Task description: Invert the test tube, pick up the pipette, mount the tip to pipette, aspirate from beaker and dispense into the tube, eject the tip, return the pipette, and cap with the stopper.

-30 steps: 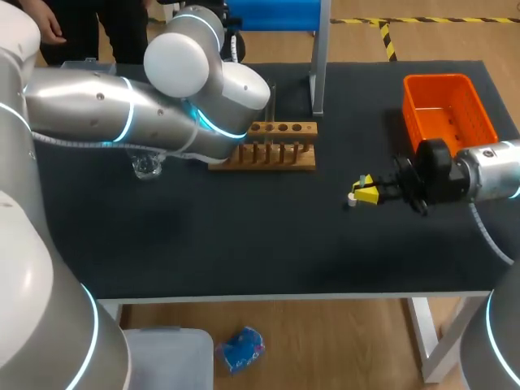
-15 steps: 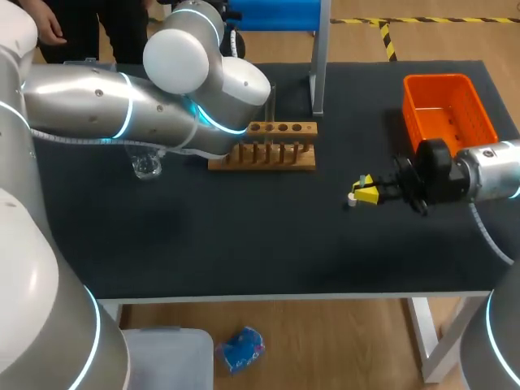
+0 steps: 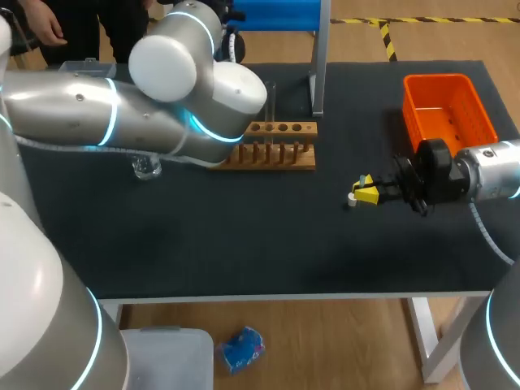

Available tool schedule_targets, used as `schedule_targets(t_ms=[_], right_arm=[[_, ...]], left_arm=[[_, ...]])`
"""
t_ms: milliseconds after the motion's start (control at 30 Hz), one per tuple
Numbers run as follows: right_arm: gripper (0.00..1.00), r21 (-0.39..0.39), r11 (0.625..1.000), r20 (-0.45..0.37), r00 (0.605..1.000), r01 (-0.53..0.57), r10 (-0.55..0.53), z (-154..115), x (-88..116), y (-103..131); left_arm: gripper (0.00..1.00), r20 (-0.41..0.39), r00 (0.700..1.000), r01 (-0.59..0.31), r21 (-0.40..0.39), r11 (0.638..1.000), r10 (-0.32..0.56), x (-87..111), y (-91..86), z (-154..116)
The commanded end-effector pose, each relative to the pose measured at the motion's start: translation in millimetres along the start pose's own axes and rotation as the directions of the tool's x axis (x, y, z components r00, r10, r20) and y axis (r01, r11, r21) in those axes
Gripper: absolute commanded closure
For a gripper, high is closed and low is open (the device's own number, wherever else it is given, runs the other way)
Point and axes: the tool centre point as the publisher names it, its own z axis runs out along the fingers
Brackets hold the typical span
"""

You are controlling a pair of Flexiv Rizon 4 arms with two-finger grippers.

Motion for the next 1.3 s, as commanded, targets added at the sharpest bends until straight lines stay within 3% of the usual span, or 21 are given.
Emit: schedule_targets(t_ms=[33,200,367,567,833,967,1133,1300], right_arm=[[1.00,0.002,1.000,0.000,1.000,0.000,0.000,-0.1,0.2,0.5],[1.00,0.002,1.000,0.000,1.000,0.000,0.000,-0.1,0.2,0.5],[1.00,0.002,1.000,0.000,1.000,0.000,0.000,-0.1,0.2,0.5],[1.00,0.002,1.000,0.000,1.000,0.000,0.000,-0.1,0.2,0.5],[1.00,0.002,1.000,0.000,1.000,0.000,0.000,-0.1,0.2,0.5],[1.00,0.002,1.000,0.000,1.000,0.000,0.000,-0.1,0.2,0.5],[1.00,0.002,1.000,0.000,1.000,0.000,0.000,-0.1,0.2,0.5],[1.00,0.002,1.000,0.000,1.000,0.000,0.000,-0.1,0.2,0.5]], left_arm=[[1.00,-0.119,0.993,-0.021,-0.045,0.999,0.016,-16.1,-8.5,-46.4],[1.00,-0.229,0.973,0.004,-0.033,0.999,-0.011,-16.4,-11.6,-72.0],[1.00,-0.394,0.919,-0.002,-0.011,1.000,-0.002,-8.2,-11.5,-95.8],[1.00,-0.519,0.854,-0.032,0.017,0.999,0.036,6.3,-11.4,-117.3],[1.00,-0.694,0.717,-0.021,0.068,0.997,0.063,32.0,-9.4,-146.0],[1.00,-0.773,0.630,-0.021,0.086,0.996,0.080,45.2,-10.0,-160.8],[1.00,-0.810,0.573,-0.063,0.103,0.993,0.121,64.1,-10.6,-179.2],[1.00,-0.860,0.497,-0.018,0.125,0.992,0.118,82.9,-16.3,-198.3]])
